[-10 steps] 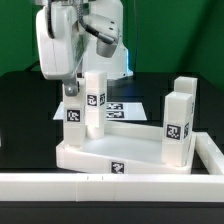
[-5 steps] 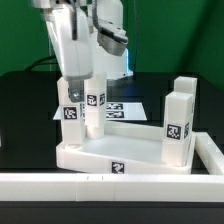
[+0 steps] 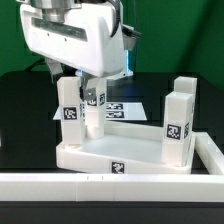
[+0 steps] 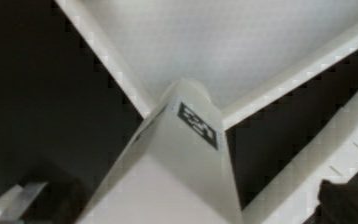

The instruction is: Assemble desk

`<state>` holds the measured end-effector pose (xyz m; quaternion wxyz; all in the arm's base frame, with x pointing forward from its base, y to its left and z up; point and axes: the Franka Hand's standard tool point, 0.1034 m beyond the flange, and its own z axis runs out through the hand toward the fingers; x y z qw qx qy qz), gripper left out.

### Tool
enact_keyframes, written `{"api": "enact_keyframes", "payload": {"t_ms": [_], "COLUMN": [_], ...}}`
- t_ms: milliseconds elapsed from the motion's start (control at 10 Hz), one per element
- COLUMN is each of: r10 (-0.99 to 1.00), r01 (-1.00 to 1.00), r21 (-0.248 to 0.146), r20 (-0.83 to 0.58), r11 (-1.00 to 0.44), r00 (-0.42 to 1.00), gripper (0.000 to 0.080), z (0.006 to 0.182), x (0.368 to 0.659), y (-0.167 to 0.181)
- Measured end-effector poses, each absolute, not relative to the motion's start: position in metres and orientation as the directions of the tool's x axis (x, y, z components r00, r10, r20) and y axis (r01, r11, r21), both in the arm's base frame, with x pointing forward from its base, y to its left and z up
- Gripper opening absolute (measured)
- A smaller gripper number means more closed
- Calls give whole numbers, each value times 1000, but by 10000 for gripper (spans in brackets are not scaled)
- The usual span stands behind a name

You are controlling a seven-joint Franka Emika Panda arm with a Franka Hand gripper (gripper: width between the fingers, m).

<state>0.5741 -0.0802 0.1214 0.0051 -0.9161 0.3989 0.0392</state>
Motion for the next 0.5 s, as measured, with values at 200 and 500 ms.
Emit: {"api": "enact_keyframes", "payload": {"t_ms": [200,500], "r10": [-602,-408], "r01": [-603,-409], "r21": [12,2], "r20": [-78,-77], "r11": [-798,-912], "r00": [795,910], "gripper": [649,649], "z": [121,121], "x": [574,573], "y": [-81,-83]}}
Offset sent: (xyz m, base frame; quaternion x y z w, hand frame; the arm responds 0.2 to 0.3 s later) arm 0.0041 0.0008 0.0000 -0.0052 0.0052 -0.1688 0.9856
